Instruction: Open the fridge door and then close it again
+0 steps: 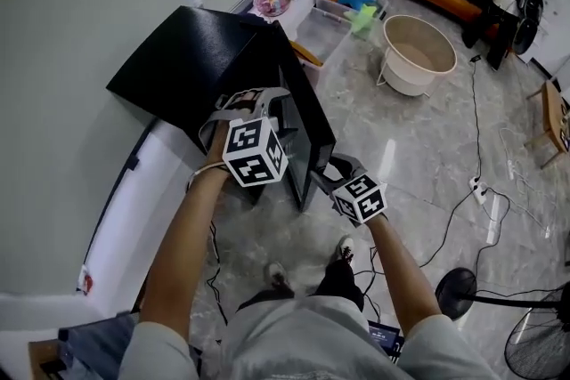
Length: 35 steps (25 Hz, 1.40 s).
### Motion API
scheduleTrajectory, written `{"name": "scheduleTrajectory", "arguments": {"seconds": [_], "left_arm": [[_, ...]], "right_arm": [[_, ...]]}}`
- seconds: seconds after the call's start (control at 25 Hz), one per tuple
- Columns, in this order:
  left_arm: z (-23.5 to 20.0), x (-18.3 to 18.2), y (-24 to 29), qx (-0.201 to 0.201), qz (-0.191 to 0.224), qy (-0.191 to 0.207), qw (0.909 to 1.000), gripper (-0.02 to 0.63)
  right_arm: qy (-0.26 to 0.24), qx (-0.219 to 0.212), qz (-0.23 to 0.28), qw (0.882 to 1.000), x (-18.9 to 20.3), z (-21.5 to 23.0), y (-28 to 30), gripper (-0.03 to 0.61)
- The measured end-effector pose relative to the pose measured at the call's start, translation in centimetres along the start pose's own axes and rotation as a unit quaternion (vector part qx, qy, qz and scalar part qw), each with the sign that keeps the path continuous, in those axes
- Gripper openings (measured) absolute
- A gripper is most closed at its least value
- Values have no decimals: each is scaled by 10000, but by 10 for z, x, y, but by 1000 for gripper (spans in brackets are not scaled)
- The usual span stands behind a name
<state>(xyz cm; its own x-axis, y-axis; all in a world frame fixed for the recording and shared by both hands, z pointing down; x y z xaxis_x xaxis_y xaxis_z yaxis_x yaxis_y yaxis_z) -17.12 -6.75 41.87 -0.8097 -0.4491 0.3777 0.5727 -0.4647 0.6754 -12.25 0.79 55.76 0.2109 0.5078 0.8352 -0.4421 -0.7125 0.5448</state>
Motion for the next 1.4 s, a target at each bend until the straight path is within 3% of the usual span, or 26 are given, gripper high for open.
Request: {"name": "scheduleTrajectory", "arguments": {"seconds": [0.2, 0.36, 0.52, 0.68, 0.92, 1.16, 1.24, 1.4], "left_arm": [[16, 62, -45, -243, -141, -835, 9961, 249], [33, 107, -74, -489, -454, -1203, 9905, 148], [48, 150, -108, -728, -667, -1580, 9825, 97], [70, 197, -139, -850, -950, -1936, 9728, 92], [99, 250, -171, -913, -1314, -2343, 9589, 92], [121, 280, -188, -897, -1554, -2585, 9492, 92], [126, 287, -191, -870, -1596, -2629, 9475, 92], [132, 297, -193, -855, -1652, -2721, 9441, 91]], "right_arm": [[-169, -268, 13, 9995, -13, -43, 26, 175], [-444, -519, -49, 9977, -24, -74, 49, 161], [-689, -727, -51, 9950, -38, -107, 75, 155], [-916, -864, -129, 9920, -48, -138, 107, 153], [-974, -672, -88, 9929, -70, -157, 148, 150], [-770, -524, -15, 9957, -87, -166, 176, 146], [-647, -398, 51, 9971, -88, -165, 179, 98], [-600, -411, 64, 9973, -88, -168, 181, 100]]}}
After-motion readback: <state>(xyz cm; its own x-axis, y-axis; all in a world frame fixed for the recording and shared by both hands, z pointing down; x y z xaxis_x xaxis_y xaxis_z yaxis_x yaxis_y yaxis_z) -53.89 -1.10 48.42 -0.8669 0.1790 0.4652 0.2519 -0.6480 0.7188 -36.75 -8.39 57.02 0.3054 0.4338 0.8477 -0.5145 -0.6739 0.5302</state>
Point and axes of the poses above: the fingertips, and each gripper's own axes: y forward along the fingers, z to its right, x out of its underside, the point moved 2 cm from there along -y, backward along the fingers, and after that the axes turned 6 degrees about -z, right-handed, at the moved point
